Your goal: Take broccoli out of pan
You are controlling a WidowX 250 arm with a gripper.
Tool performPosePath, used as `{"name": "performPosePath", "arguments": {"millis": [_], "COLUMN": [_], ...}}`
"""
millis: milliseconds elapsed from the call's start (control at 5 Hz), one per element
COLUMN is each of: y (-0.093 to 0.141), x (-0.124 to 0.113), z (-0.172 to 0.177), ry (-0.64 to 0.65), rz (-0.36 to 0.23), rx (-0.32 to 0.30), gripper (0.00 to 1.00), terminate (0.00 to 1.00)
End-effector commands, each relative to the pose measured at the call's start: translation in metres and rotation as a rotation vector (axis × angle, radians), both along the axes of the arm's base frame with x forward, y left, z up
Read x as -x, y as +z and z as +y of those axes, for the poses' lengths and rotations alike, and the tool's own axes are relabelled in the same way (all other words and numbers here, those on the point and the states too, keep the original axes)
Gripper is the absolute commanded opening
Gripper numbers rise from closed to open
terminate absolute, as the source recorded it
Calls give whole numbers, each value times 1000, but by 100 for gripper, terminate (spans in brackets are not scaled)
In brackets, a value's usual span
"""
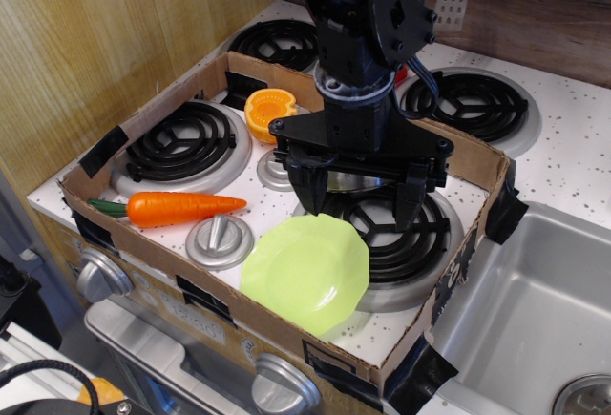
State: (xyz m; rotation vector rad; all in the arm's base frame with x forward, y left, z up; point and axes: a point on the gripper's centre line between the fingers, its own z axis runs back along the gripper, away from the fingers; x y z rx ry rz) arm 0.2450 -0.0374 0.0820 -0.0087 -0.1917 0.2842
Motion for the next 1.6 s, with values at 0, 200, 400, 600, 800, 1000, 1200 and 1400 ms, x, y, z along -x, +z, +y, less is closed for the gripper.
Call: {"name": "performPosePath", "arguments": {"millis": [0,200,400,600,800,1000,1200,1400], "y": [0,34,74,92,85,66,52,40], "x": [0,-17,-47,-64,-75,-80,-84,-91], "z": [0,16,38,47,55,53,50,50], "ry": [0,-19,-92,-143,-180,-134,-126,-129], "rz": [0,24,61,85,17,-47,-76,-94], "rx": [0,-65,-105,-135,-150,-123,-113,-98], "gripper": [100,100,100,100,100,100,100,100], "terminate": [0,0,0,0,0,0,0,0]}}
